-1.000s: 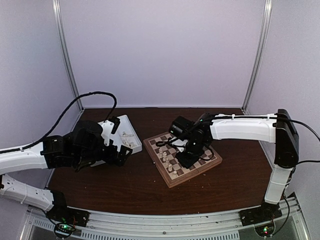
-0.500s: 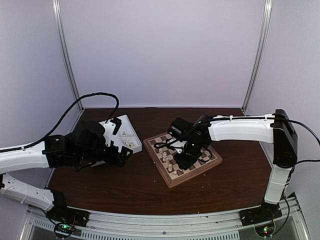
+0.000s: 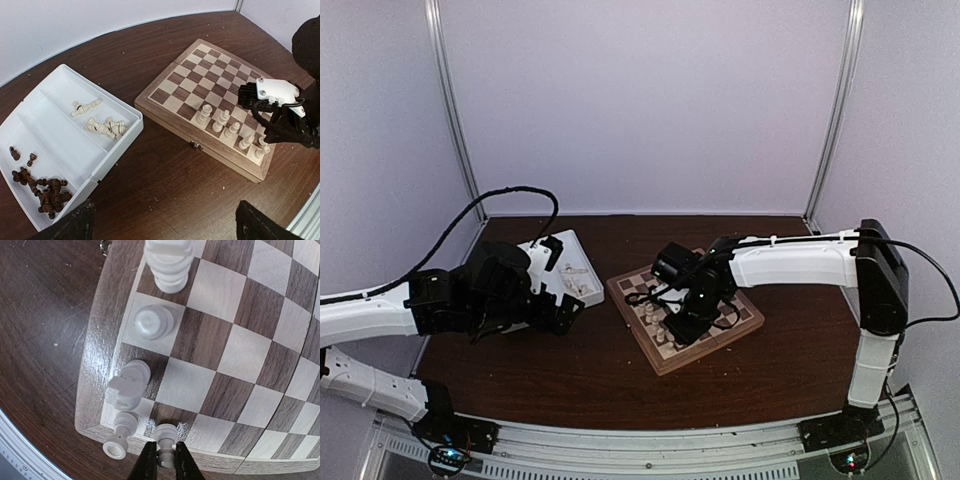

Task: Set up the chess pieces on the board
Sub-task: Place the chess piece on the chessboard.

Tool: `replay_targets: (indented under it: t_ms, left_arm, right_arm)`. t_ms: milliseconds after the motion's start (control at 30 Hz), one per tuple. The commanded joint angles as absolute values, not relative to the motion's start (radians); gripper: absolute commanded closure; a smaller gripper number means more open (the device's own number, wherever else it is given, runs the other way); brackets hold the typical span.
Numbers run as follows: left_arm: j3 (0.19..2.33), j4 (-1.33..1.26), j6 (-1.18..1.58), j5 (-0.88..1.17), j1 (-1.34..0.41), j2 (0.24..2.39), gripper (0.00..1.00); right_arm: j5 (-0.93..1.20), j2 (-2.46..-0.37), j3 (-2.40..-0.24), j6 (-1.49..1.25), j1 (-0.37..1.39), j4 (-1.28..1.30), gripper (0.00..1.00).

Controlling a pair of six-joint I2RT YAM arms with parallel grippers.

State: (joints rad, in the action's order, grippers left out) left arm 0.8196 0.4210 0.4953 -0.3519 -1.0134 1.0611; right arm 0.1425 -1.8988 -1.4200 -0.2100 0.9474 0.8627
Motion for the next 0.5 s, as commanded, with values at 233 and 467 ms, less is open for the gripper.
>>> replay_targets:
  t_ms: [233, 467]
  left_arm:
    - [0.846, 0.401, 0.486, -0.353, -1.005, 1.055, 0.02]
    - [0.850, 0.409, 0.485, -0.356, -1.005, 1.056, 0.02]
  right_arm:
    - [0.115, -1.882, -1.418, -0.213, 0.954, 0.857, 0.73]
    - [0.078, -1.806, -1.424, -0.194, 0.954, 0.882, 0.72]
